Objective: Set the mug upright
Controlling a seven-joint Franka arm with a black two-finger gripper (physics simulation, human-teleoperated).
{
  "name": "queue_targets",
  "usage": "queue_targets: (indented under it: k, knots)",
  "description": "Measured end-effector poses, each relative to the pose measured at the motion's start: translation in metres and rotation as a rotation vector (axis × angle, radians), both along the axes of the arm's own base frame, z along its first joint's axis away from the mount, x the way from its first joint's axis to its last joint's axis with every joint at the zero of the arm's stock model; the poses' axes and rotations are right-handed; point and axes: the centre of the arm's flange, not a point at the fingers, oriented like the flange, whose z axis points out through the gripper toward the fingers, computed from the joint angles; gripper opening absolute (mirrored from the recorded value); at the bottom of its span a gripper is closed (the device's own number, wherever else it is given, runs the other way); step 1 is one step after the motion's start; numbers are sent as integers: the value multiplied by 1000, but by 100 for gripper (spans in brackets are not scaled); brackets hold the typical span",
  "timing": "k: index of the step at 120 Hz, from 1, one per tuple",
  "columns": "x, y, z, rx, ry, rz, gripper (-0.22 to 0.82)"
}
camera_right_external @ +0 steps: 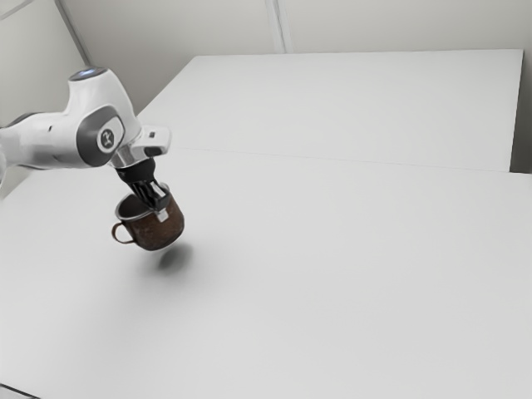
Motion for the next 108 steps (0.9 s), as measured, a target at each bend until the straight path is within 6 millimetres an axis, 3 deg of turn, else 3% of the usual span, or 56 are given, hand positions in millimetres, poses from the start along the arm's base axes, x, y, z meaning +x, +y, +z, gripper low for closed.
queue_targets:
  k: [37, 108]
  knots:
    - [7, -42, -6, 101, -17, 21, -18]
    - [21, -103, -34, 95, 9, 128, -18]
